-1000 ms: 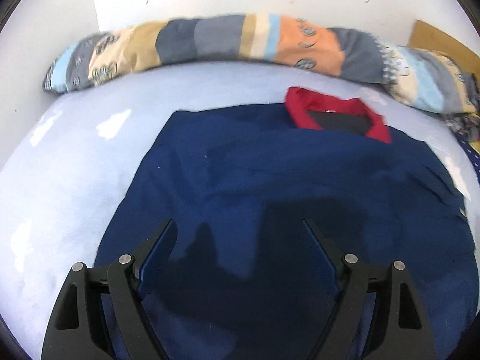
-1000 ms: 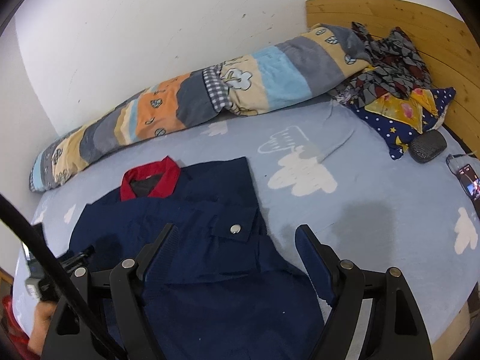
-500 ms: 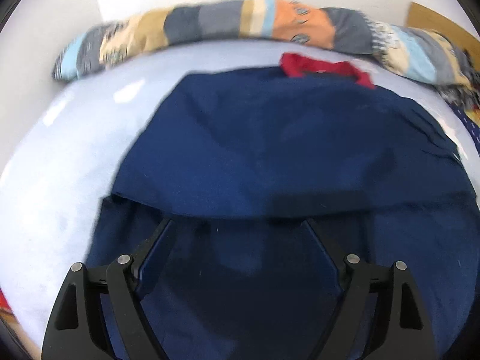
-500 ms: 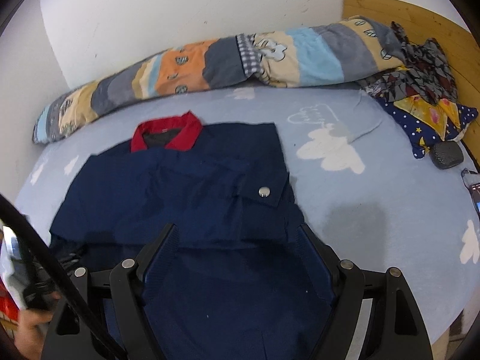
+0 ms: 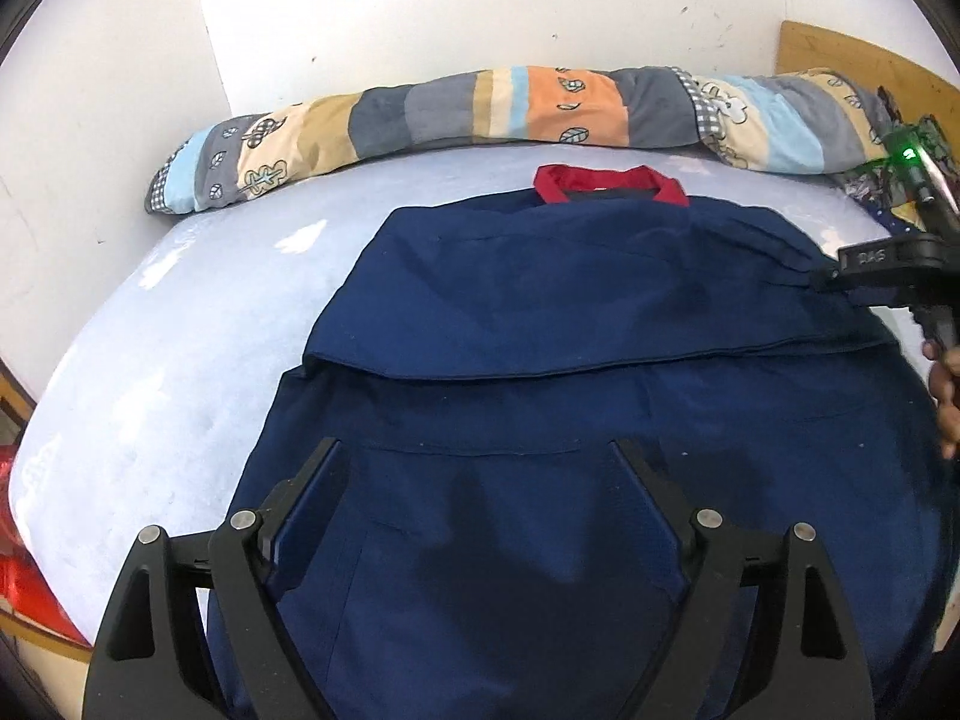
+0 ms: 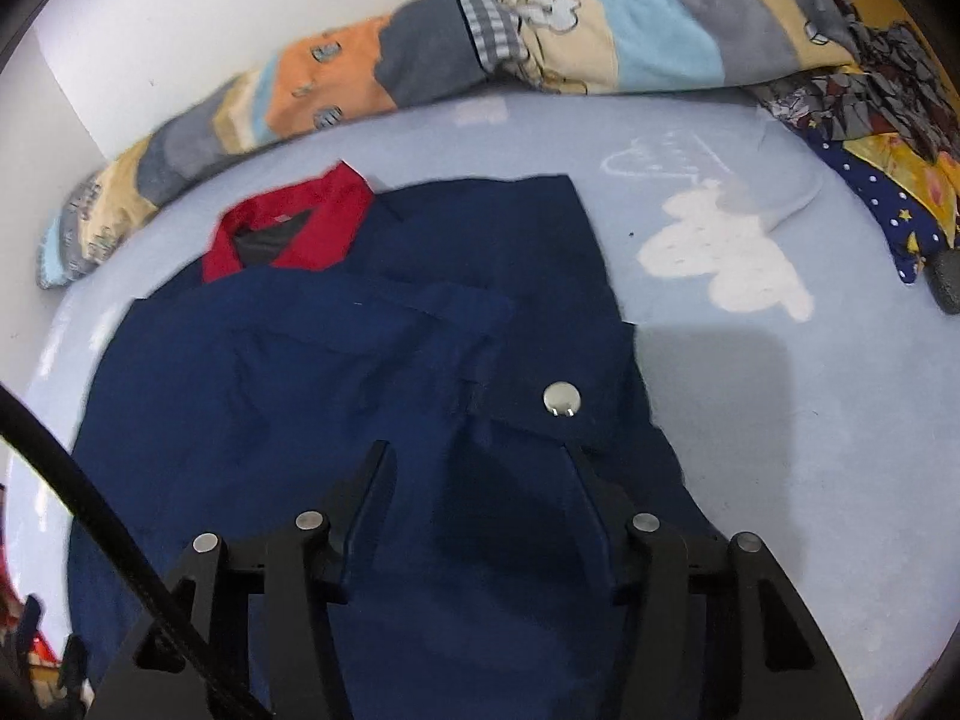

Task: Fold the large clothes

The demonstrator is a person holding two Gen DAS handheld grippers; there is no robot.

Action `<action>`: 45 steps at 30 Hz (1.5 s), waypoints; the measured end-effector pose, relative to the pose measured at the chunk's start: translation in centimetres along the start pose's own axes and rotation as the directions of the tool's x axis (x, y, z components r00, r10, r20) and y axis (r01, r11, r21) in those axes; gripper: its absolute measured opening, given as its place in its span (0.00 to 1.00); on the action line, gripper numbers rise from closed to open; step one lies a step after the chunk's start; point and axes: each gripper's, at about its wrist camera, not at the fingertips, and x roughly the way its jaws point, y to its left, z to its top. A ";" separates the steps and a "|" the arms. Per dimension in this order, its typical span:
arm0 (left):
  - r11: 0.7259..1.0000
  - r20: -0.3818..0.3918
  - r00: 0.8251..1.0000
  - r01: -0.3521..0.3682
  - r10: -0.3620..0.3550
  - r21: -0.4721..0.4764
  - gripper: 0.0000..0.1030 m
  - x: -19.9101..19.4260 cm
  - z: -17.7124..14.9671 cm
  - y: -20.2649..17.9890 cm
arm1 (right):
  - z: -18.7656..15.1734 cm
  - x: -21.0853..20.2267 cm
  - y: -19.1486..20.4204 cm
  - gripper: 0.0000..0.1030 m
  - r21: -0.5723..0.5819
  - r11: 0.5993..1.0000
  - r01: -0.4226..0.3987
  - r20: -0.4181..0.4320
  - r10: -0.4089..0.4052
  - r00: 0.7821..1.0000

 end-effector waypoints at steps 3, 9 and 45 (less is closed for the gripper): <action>0.999 -0.023 0.999 0.039 -0.039 -0.027 0.83 0.4 0.3 0.3 | -0.2 3.0 0.4 0.59 -0.030 0.998 0.047 -0.051 -0.049 0.998; 0.999 0.027 0.999 0.032 -0.031 -0.029 0.83 -0.9 1.0 0.8 | 0.4 0.5 1.2 0.63 -0.040 0.999 0.002 0.006 -0.001 1.000; 0.999 0.051 0.999 -0.011 0.009 0.045 0.83 -3.7 -6.7 0.4 | -21.6 -7.3 4.1 0.74 -0.199 0.980 0.030 0.063 -0.017 0.998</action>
